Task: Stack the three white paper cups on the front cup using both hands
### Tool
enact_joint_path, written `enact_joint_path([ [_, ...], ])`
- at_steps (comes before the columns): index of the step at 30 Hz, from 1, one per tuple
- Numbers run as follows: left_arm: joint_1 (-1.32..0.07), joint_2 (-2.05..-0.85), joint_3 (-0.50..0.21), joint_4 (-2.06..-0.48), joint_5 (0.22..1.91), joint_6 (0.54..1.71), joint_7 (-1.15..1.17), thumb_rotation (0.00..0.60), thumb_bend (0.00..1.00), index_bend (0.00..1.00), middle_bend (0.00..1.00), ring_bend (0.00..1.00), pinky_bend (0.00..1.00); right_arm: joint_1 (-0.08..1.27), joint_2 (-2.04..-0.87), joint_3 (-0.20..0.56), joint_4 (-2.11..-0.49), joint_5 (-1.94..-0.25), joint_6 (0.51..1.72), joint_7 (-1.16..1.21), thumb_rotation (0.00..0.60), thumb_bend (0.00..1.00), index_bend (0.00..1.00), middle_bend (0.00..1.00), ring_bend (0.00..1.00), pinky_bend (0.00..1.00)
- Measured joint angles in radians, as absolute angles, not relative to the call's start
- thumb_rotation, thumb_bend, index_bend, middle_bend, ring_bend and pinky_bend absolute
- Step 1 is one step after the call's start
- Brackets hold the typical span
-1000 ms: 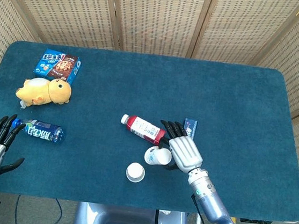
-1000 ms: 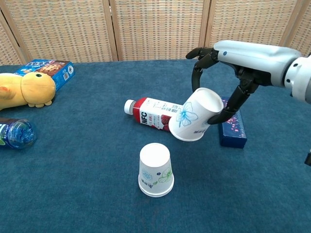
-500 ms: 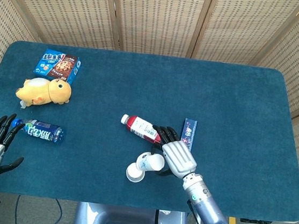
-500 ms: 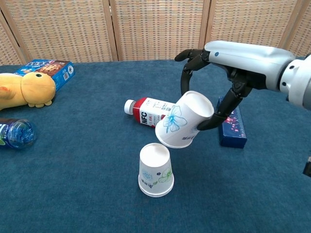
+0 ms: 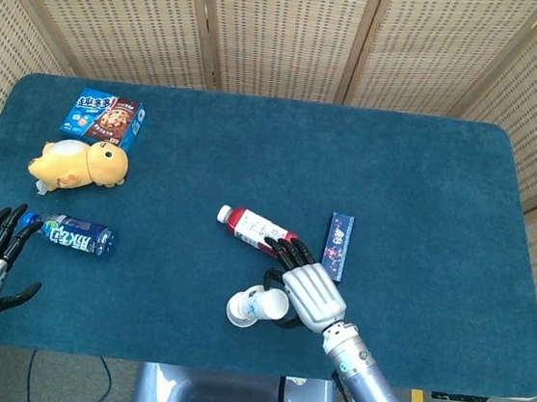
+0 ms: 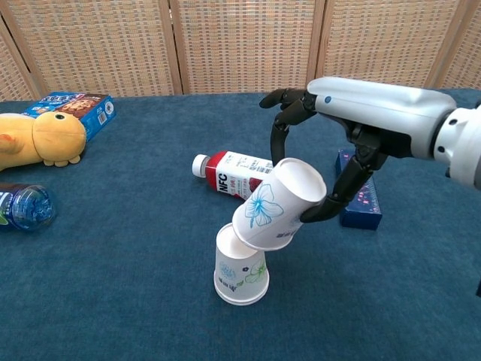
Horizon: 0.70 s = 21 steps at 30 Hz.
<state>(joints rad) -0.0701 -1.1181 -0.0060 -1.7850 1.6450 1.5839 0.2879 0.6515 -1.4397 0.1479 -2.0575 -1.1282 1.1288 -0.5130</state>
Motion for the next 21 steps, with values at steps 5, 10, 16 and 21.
enact_joint_path([
  [5, -0.07, -1.119, -0.008, -1.784, 1.642, 1.579, 0.291, 0.6, 0.2, 0.14, 0.0, 0.0, 0.0, 0.652, -1.451, 0.141, -2.052, -1.131, 1.131, -0.51, 0.6, 0.21, 0.58, 0.11, 0.02, 0.09],
  [10, -0.069, -1.12, -0.008, -1.785, 1.643, 1.576, 0.296, 0.6, 0.2, 0.14, 0.0, 0.0, 0.0, 0.658, -1.47, 0.14, -2.042, -1.13, 1.133, -0.511, 0.6, 0.21, 0.58, 0.11, 0.02, 0.09],
  [16, -0.069, -1.12, -0.009, -1.784, 1.642, 1.573, 0.293, 0.6, 0.2, 0.14, 0.0, 0.0, 0.0, 0.662, -1.483, 0.133, -2.033, -1.13, 1.136, -0.519, 0.6, 0.21, 0.58, 0.11, 0.02, 0.09],
  [21, -0.069, -1.119, -0.009, -1.783, 1.643, 1.572, 0.29, 0.6, 0.2, 0.14, 0.0, 0.0, 0.0, 0.662, -1.491, 0.129, -2.025, -1.131, 1.138, -0.518, 0.6, 0.19, 0.55, 0.09, 0.02, 0.08],
])
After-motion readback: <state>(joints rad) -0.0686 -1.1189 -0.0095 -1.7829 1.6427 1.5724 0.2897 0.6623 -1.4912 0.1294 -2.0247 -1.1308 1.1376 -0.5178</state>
